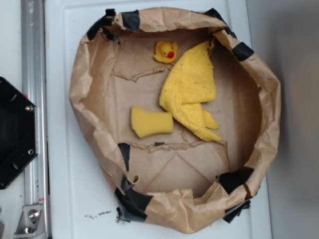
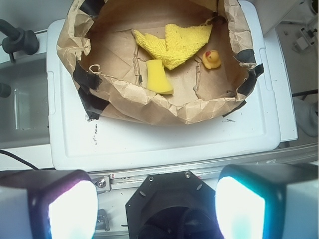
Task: Grab the green sponge.
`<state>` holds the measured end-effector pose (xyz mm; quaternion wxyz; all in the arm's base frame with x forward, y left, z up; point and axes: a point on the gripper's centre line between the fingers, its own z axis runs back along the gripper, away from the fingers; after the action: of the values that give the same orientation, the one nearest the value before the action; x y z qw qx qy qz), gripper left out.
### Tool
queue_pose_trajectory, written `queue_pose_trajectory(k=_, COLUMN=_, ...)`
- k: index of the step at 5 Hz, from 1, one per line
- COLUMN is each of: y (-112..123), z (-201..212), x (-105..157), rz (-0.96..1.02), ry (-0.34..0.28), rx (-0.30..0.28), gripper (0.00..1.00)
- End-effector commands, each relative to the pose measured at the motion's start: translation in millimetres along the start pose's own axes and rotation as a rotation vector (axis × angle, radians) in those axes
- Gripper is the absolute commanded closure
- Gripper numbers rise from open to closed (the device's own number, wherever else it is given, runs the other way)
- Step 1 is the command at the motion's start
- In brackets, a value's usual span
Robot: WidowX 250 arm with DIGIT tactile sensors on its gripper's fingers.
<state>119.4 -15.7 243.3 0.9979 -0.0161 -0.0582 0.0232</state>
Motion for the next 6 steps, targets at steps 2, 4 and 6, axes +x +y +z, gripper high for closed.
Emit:
queue_pose_trajectory(k=2, y=36, z=-52, x=46, rz=0.164, ry=0.033, rx=0.03, gripper=0.0)
queue_pose_trajectory(k=4, y=30, z=-86, x=113, rz=0.209, ry=0.019, rx=-0.088, gripper=0.0)
queue_pose_trajectory(k=6, y=2, z=-173, x=108, rz=0.04, ry=0.144, rx=-0.148, gripper=0.0)
